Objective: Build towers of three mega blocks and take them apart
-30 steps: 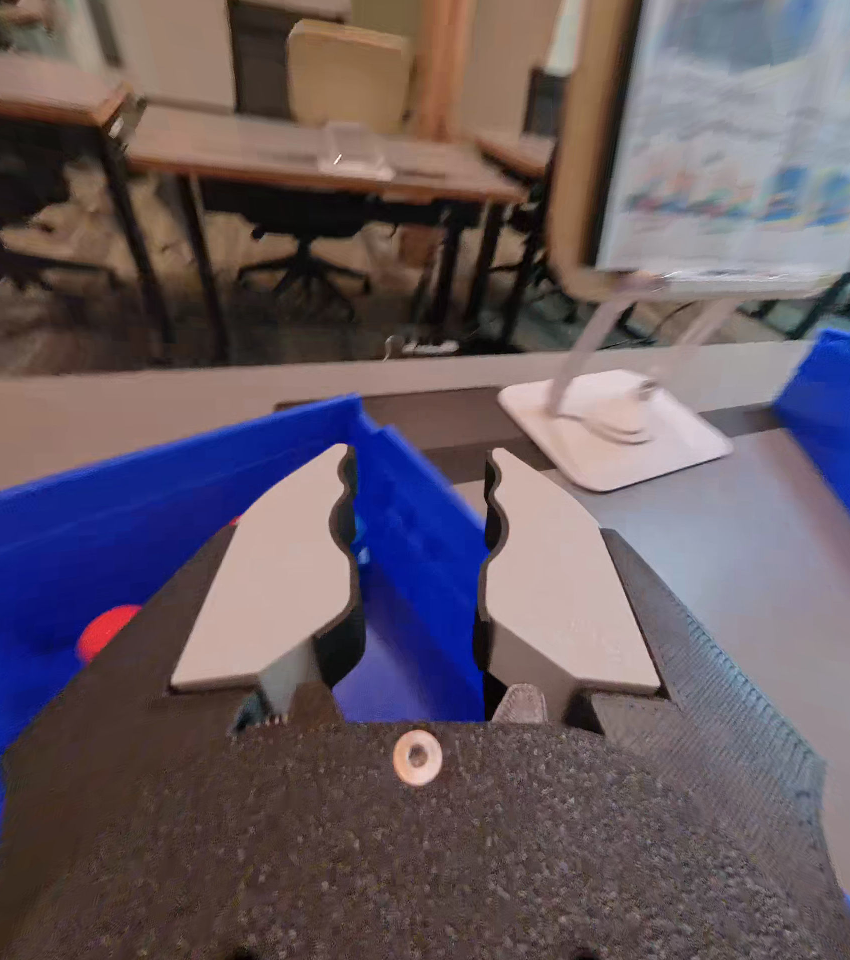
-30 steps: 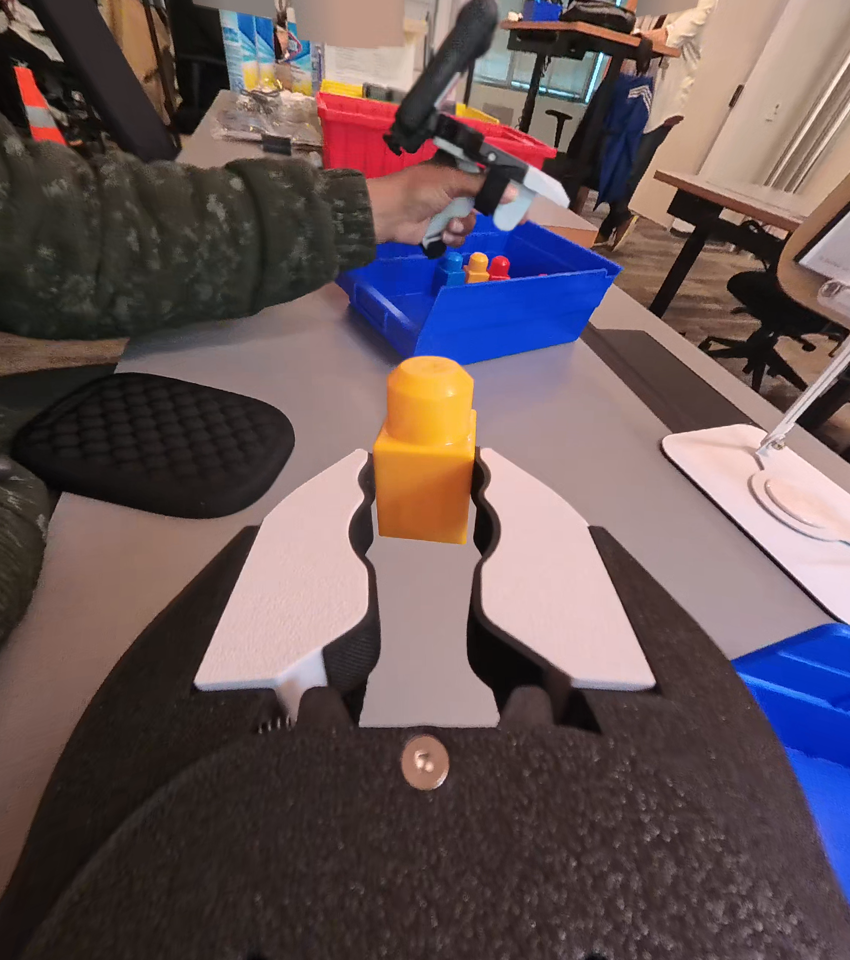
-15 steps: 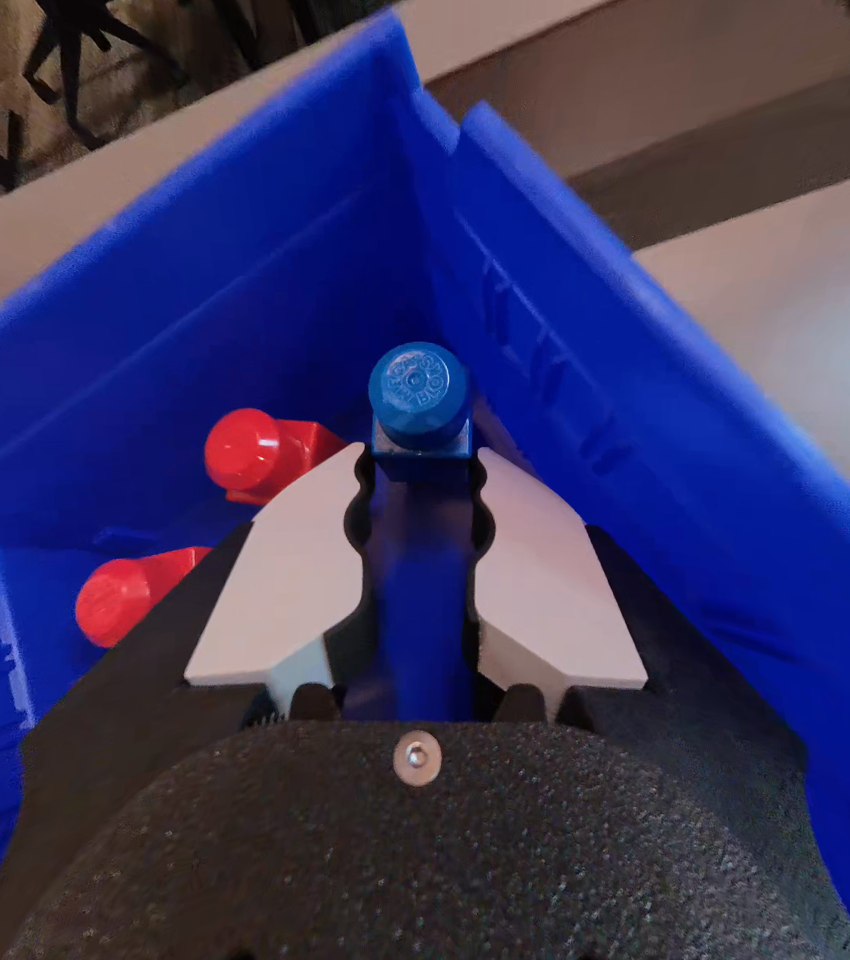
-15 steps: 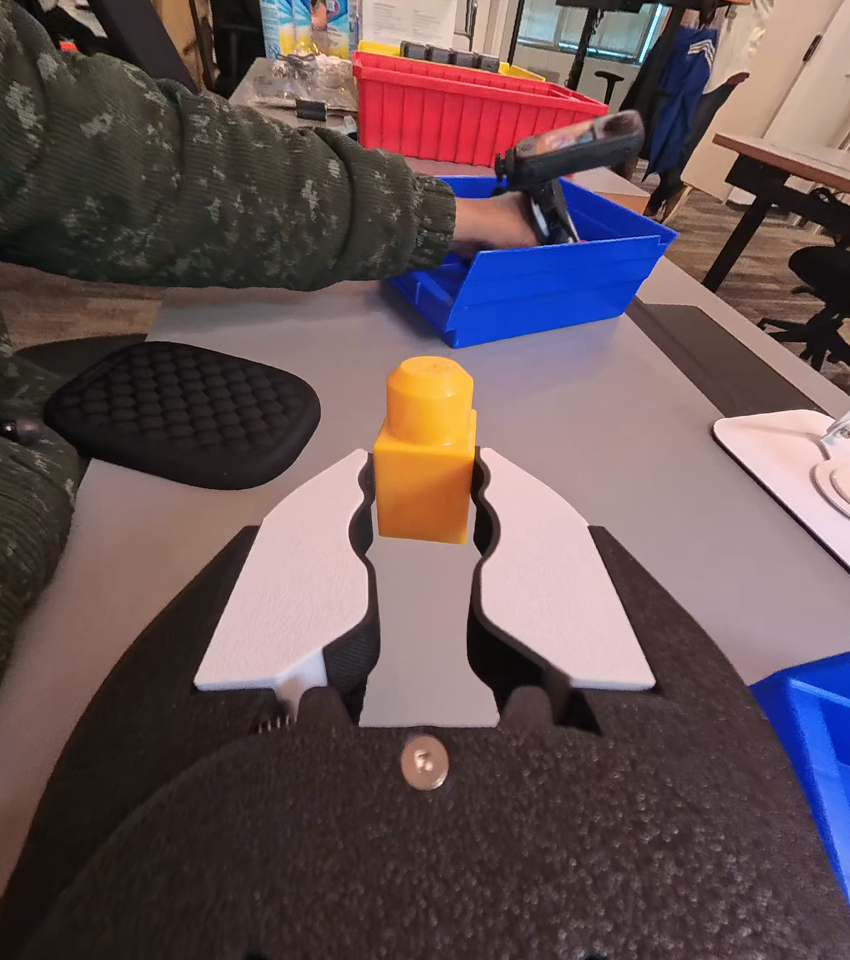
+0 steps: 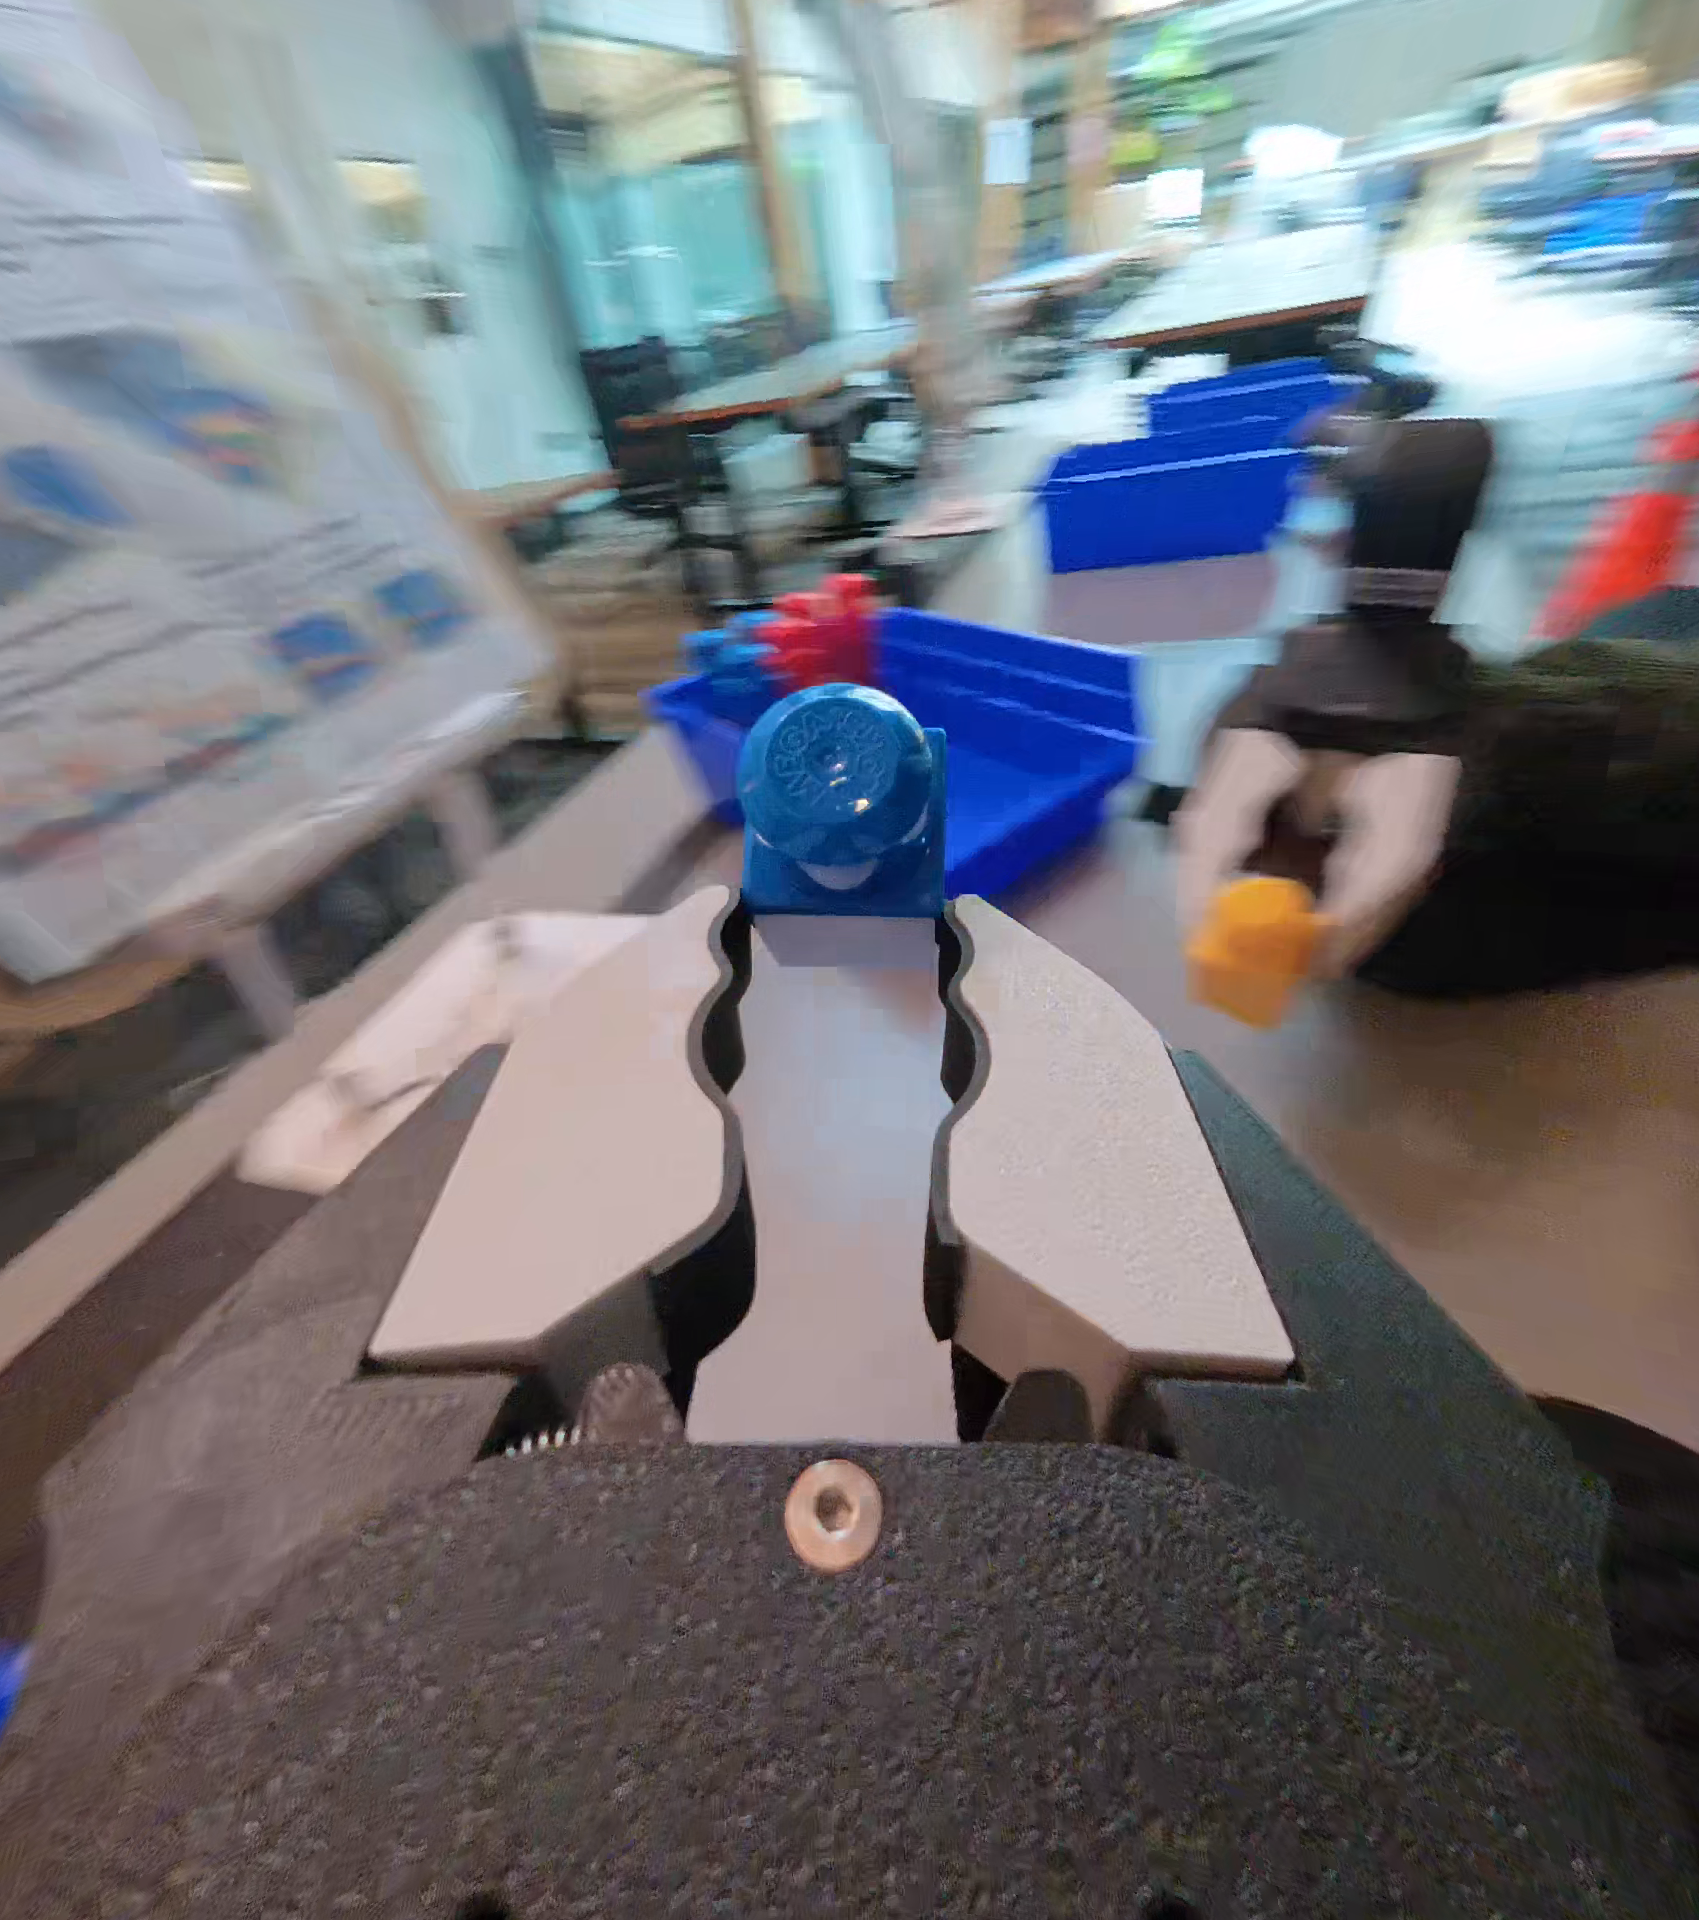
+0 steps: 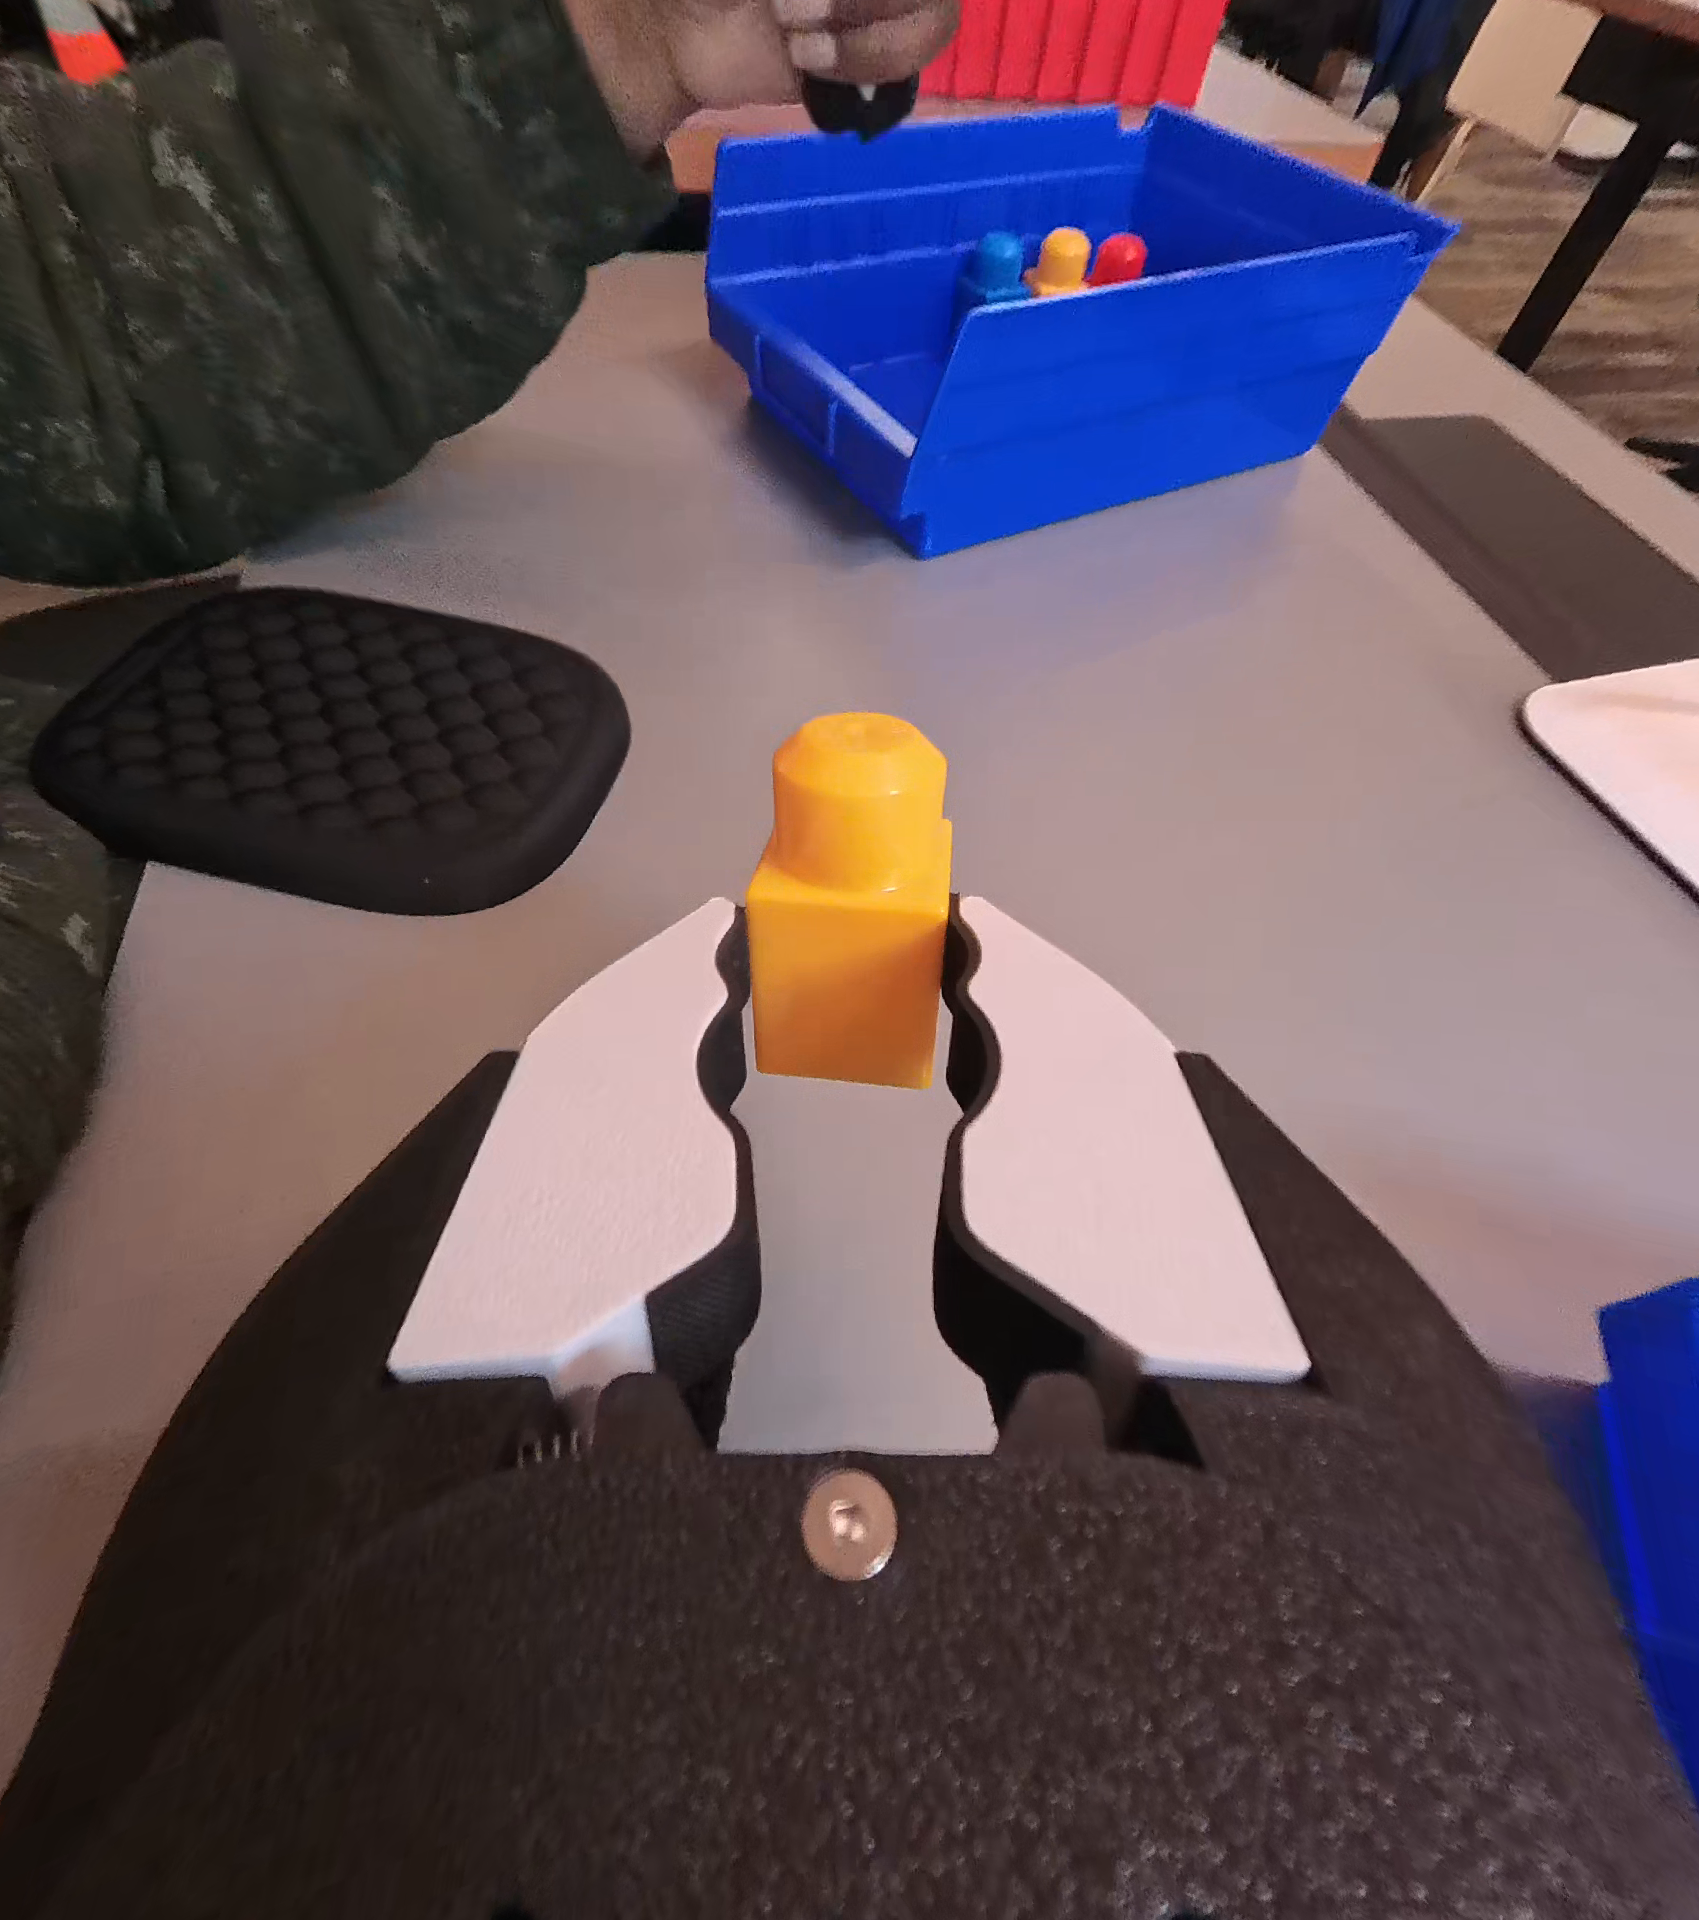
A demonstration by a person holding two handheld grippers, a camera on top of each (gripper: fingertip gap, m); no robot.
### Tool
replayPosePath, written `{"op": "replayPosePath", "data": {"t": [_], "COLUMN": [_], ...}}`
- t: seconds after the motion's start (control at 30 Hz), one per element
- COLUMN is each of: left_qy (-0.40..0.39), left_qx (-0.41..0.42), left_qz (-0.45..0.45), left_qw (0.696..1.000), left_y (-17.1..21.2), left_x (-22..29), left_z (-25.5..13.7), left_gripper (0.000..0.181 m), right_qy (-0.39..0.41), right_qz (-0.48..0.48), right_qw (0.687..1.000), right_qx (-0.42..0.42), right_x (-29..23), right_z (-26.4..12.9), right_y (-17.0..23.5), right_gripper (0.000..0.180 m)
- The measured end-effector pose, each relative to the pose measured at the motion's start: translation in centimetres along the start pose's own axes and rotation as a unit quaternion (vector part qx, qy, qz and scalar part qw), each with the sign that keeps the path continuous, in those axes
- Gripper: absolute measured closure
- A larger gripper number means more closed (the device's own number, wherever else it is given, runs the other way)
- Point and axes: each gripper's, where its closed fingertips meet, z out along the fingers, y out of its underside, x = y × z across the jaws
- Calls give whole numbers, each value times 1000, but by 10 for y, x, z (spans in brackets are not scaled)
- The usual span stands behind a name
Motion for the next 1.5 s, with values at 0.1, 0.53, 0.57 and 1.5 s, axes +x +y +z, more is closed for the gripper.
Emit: {"op": "replayPosePath", "data": {"t": [0.1,0.53,0.57,1.5], "left_qy": [132,237,245,-15], "left_qx": [-20,-103,-102,54], "left_qz": [-10,-48,-48,-66], "left_qw": [991,965,963,996], "left_y": [15,84,83,12], "left_x": [77,145,147,7], "left_z": [29,79,77,24], "left_gripper": [146,147,147,141], "right_qy": [-20,-46,-55,-50], "right_qz": [1,3,5,50], "right_qw": [1000,998,998,997], "right_qx": [-21,-31,-27,19], "right_x": [-10,-23,-26,-20], "right_z": [10,20,21,16], "right_y": [8,14,13,-3], "right_gripper": [144,144,144,144]}}
